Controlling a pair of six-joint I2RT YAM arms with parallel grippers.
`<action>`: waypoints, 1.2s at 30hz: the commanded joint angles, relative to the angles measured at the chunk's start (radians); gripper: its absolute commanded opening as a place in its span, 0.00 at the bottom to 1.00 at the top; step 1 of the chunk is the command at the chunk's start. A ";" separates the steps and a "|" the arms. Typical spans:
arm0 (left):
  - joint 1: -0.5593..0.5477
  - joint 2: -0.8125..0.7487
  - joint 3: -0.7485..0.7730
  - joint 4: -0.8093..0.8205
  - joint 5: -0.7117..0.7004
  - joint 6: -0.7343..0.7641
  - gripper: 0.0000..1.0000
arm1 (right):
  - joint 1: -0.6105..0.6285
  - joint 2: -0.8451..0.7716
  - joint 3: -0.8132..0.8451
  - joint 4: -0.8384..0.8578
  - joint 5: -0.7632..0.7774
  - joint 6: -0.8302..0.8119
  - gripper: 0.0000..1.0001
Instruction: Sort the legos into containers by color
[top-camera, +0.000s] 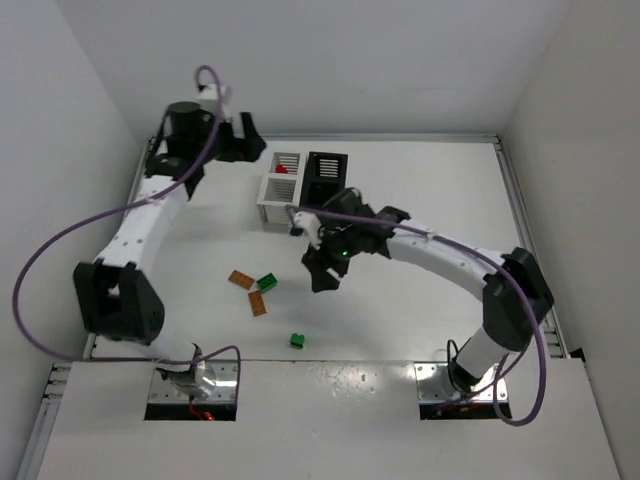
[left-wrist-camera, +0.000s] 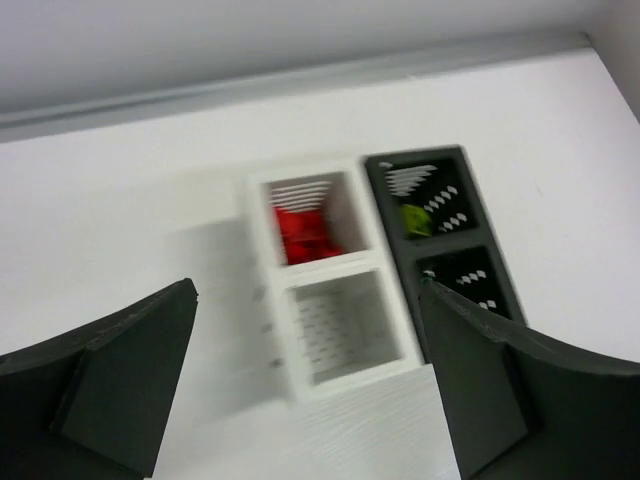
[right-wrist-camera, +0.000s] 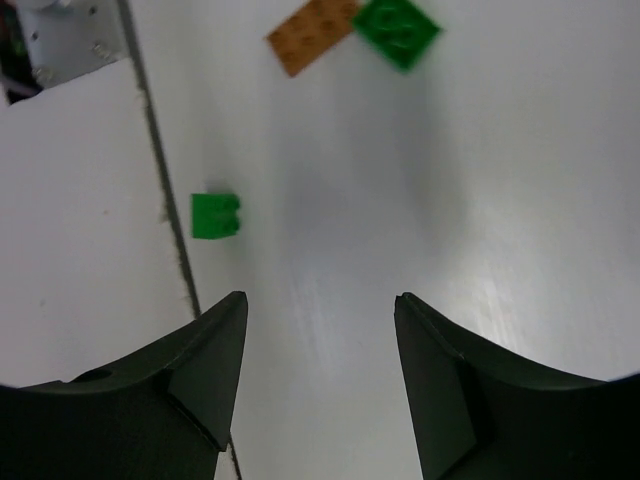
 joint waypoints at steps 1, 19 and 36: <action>0.091 -0.174 -0.055 -0.095 -0.012 -0.010 1.00 | 0.146 0.084 0.067 -0.018 -0.017 -0.064 0.60; 0.390 -0.490 -0.298 -0.189 -0.007 0.035 1.00 | 0.413 0.406 0.161 -0.058 0.236 0.037 0.57; 0.452 -0.453 -0.316 -0.180 0.002 0.044 1.00 | 0.445 0.439 0.222 -0.051 0.268 0.067 0.67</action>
